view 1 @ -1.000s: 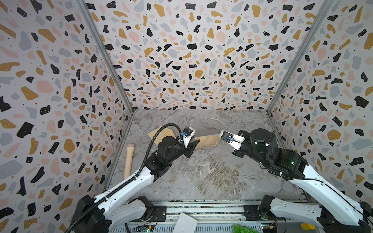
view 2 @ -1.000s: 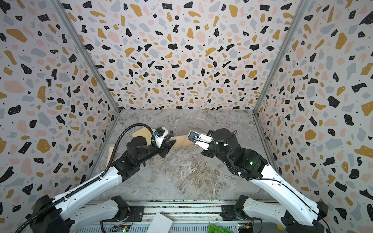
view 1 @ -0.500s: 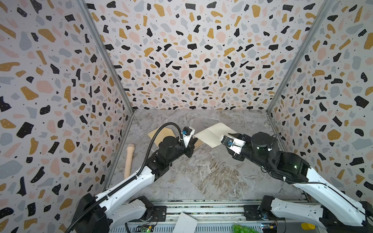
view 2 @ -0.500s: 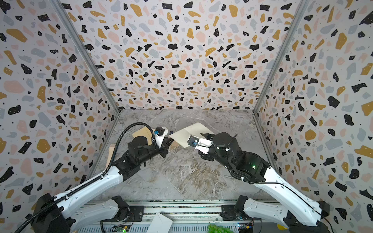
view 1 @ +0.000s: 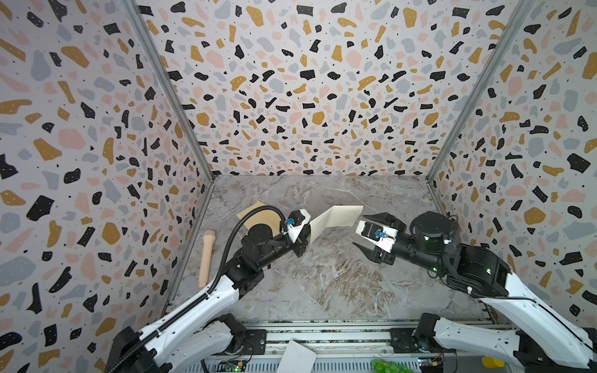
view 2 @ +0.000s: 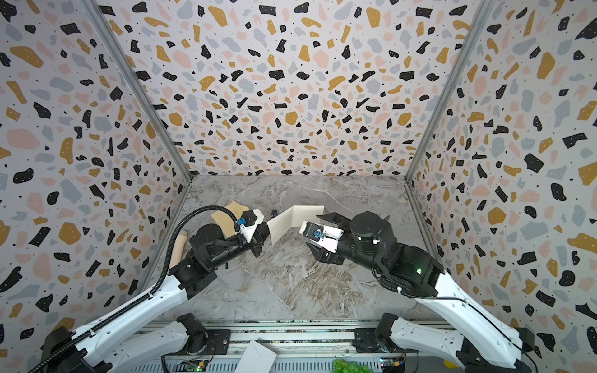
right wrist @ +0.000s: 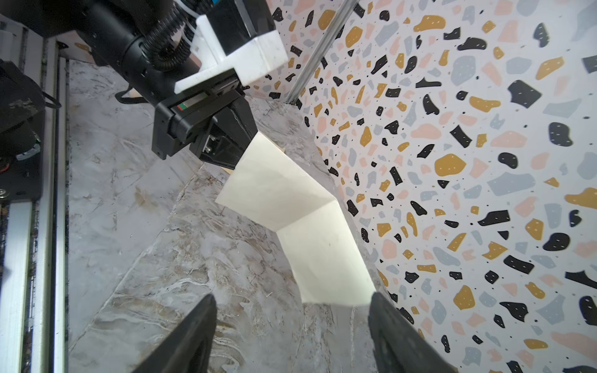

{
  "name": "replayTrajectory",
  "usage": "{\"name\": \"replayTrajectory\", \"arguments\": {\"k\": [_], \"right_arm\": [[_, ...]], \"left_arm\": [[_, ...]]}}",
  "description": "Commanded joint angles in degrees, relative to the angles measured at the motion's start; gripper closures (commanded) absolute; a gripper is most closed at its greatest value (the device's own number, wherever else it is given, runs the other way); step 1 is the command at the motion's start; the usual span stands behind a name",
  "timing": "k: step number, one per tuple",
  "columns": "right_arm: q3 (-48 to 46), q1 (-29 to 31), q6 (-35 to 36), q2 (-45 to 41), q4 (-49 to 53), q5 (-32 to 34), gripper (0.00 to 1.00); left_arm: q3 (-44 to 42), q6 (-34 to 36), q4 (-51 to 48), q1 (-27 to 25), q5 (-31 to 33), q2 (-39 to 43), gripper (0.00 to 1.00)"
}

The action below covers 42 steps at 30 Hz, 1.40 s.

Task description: Place the letter into the envelope and seal it

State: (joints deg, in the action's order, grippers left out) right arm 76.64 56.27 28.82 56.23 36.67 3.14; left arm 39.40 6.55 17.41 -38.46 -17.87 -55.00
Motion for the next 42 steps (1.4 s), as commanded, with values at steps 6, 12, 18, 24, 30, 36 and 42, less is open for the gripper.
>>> {"name": "replayTrajectory", "arguments": {"k": [6,12,18,24,30,36,42], "right_arm": [[2.9,0.2,3.6,6.4,-1.4,-3.3,0.33],[2.8,0.2,4.4,8.9,-1.7,-3.9,0.44],[1.7,0.2,4.9,9.8,-2.7,-4.6,0.56],[0.9,0.2,5.5,10.6,-2.6,-5.0,0.65],[0.3,0.1,5.7,11.3,-1.7,-6.0,0.69],[-0.1,-0.2,5.7,11.9,-0.8,-6.8,0.77],[-0.9,-0.4,5.6,11.5,-1.3,-7.1,0.91]], "left_arm": [[0.5,8.4,-2.6,-1.5,-7.8,0.8,1.00],[0.3,9.7,-4.7,-2.2,-8.8,1.1,1.00],[0.4,10.1,-5.4,-2.6,-9.4,1.2,1.00],[0.5,10.3,-5.6,-2.8,-10.7,1.3,1.00],[0.4,10.8,-5.9,-2.8,-11.0,2.0,1.00],[0.3,11.1,-5.9,-2.9,-11.1,2.8,1.00],[0.3,10.5,-5.6,-2.9,-10.9,2.6,1.00]]}}
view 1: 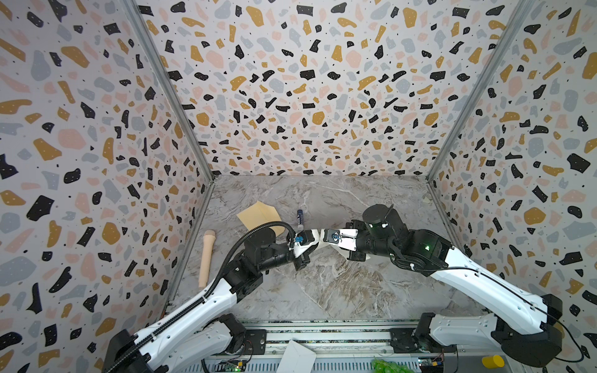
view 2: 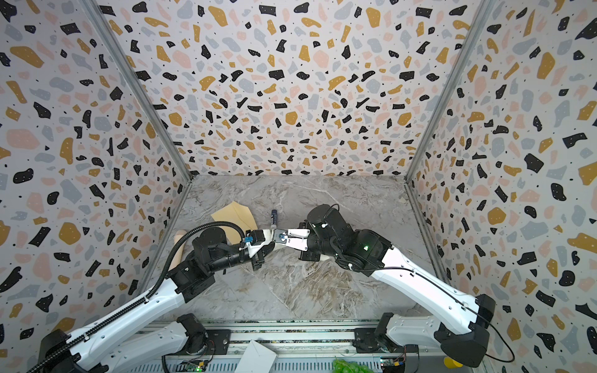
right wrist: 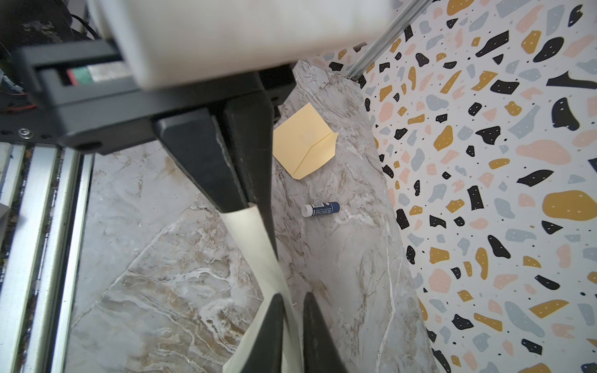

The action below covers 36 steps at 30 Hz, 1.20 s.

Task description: Place the letter into the envelope and seal it

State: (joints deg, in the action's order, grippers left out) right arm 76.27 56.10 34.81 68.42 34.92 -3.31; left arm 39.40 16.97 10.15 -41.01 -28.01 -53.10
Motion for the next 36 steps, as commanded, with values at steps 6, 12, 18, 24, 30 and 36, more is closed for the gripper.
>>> {"name": "replayTrajectory", "arguments": {"k": [6,12,18,24,30,36], "right_arm": [[-2.5,-0.2,-0.7,-2.6,-1.4,-0.2,1.00],[-5.2,-1.2,-1.7,-5.7,-1.6,0.8,1.00],[-8.8,-1.8,-2.5,-7.8,-2.4,0.1,1.00],[-10.1,-1.8,-3.1,-7.4,-3.2,-0.7,1.00],[-10.5,-1.8,-3.8,-6.6,-3.7,-1.6,1.00],[-10.6,-1.8,-4.1,-5.8,-4.2,-2.4,1.00]], "left_arm": [[0.6,0.7,-0.7,-0.4,3.2,1.6,0.93],[1.8,4.9,-7.0,-0.4,4.7,6.2,0.47],[0.8,10.9,-10.1,-0.4,0.0,12.0,0.20],[-1.1,9.7,-6.0,-0.5,-4.4,11.3,0.19],[0.4,5.6,-4.6,-1.2,-2.7,5.5,0.30],[1.0,5.0,-3.9,-2.2,-1.5,1.6,0.39]]}}
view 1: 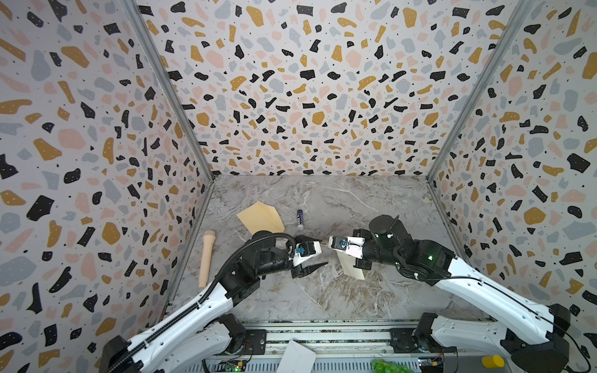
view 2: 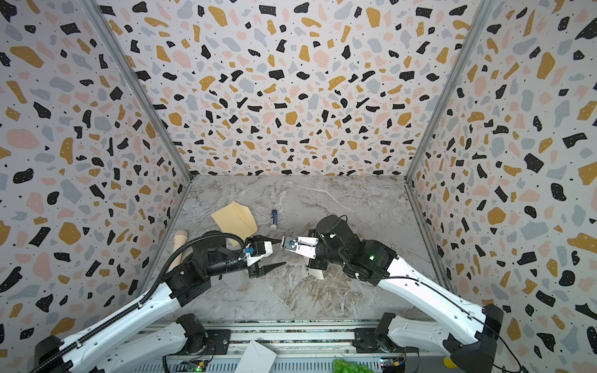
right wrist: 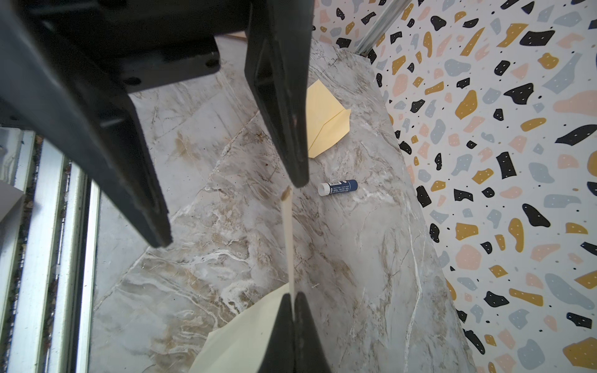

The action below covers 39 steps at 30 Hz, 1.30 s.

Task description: Place the letter into the envelope and seal it

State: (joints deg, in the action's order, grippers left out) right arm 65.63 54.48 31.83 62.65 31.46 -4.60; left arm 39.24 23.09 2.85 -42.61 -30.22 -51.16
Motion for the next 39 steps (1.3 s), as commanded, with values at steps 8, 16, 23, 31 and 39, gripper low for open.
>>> {"name": "replayTrajectory", "arguments": {"k": [8,16,23,31,39], "right_arm": [[-0.2,-0.2,-1.5,0.3,-0.9,-2.2,1.00],[-0.8,-0.2,-1.7,0.3,-1.2,-2.9,1.00],[-1.1,-0.2,-1.8,0.1,-1.8,-2.4,1.00],[-1.3,-0.3,-7.1,-0.5,-4.3,4.3,0.78],[-4.8,-3.8,-15.3,-5.0,-5.2,8.5,0.63]], "left_arm": [[-0.5,-1.5,9.2,-1.2,3.7,-1.2,0.56],[0.0,-1.2,10.8,-1.3,3.1,-3.3,0.72],[-0.1,-1.4,10.7,-1.3,2.5,-4.1,0.91],[-0.7,-4.1,13.0,-1.4,4.9,-3.7,1.00],[-1.7,-7.2,16.0,-1.4,8.6,-2.7,1.00]]}}
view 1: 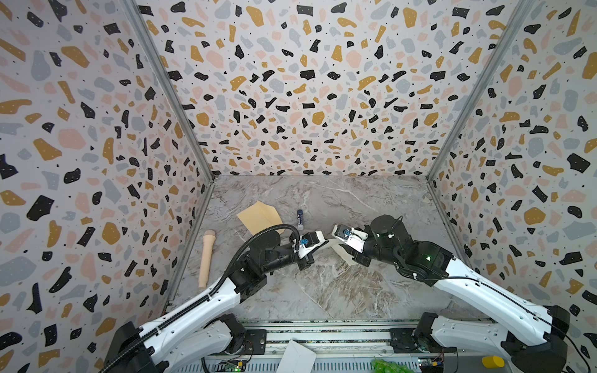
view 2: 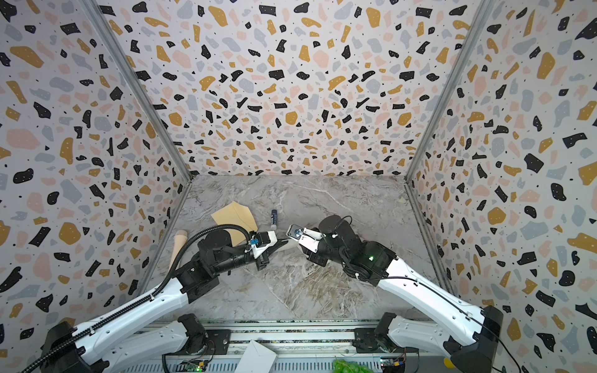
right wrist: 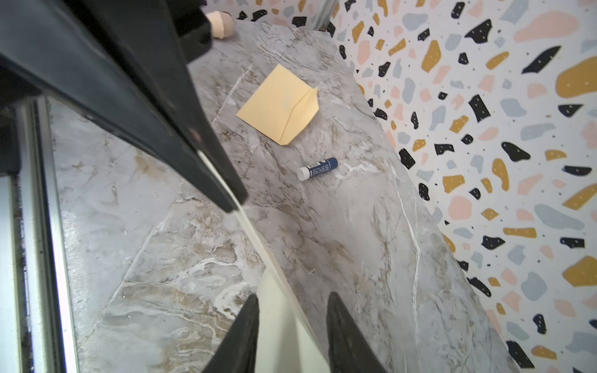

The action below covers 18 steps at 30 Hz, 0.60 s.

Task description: Place the letter into the envelope and seal it

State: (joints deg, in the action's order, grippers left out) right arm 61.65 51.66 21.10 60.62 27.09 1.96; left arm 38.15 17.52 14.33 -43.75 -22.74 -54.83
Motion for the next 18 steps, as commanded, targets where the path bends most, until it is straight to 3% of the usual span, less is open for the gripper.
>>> {"name": "replayTrajectory", "arguments": {"k": [1,6,15,18], "right_arm": [[-1.4,-1.4,-5.0,-3.4,-0.8,1.8,0.63],[-2.1,-3.4,-6.4,-3.7,0.0,1.5,0.64],[-1.7,-5.0,-7.8,-1.4,1.5,0.3,0.85],[-1.6,-5.2,-8.2,-1.2,1.5,0.0,0.97]], "left_arm": [[-0.5,-1.7,4.6,-0.3,1.0,1.0,1.00],[-0.4,-1.9,4.9,-0.2,0.7,1.0,1.00],[-0.6,-2.1,5.0,-0.3,1.0,1.2,1.00],[-0.6,-2.1,5.0,-0.3,1.2,1.1,1.00]]}}
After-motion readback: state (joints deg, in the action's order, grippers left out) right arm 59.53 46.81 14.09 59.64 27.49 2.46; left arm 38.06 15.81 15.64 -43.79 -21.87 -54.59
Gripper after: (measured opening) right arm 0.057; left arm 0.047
